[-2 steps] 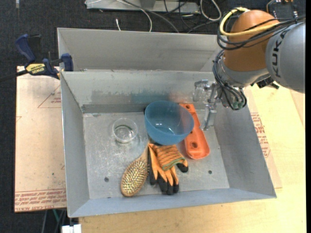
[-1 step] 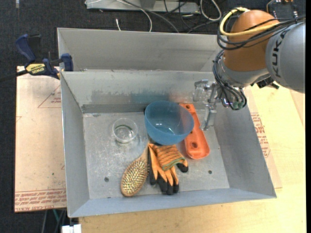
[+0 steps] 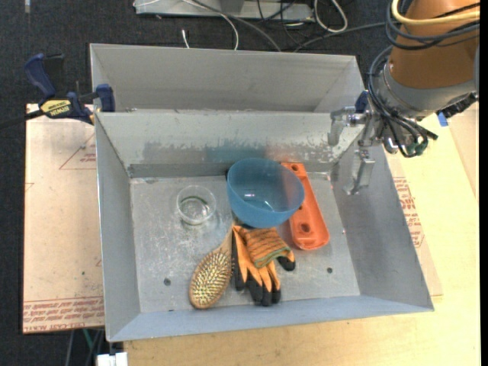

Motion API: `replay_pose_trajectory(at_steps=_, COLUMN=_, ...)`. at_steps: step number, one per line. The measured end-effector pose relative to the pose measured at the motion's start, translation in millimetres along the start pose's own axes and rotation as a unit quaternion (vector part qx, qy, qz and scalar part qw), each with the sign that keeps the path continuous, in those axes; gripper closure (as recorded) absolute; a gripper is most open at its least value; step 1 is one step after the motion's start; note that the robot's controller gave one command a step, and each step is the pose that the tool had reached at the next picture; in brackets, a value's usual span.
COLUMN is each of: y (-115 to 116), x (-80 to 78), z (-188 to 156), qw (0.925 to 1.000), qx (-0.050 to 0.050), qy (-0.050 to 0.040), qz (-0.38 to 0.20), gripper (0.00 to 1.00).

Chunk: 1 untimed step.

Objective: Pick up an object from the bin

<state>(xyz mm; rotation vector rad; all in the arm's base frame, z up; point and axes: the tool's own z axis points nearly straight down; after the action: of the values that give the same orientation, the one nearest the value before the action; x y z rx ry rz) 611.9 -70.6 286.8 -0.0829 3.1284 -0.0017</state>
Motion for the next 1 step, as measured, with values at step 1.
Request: replay_pose_trajectory(at_steps=1, y=-2.2, x=-4.4, z=12.9, qw=0.9995, qx=-0.002, qy=0.009, qz=0.03, gripper=0.0)
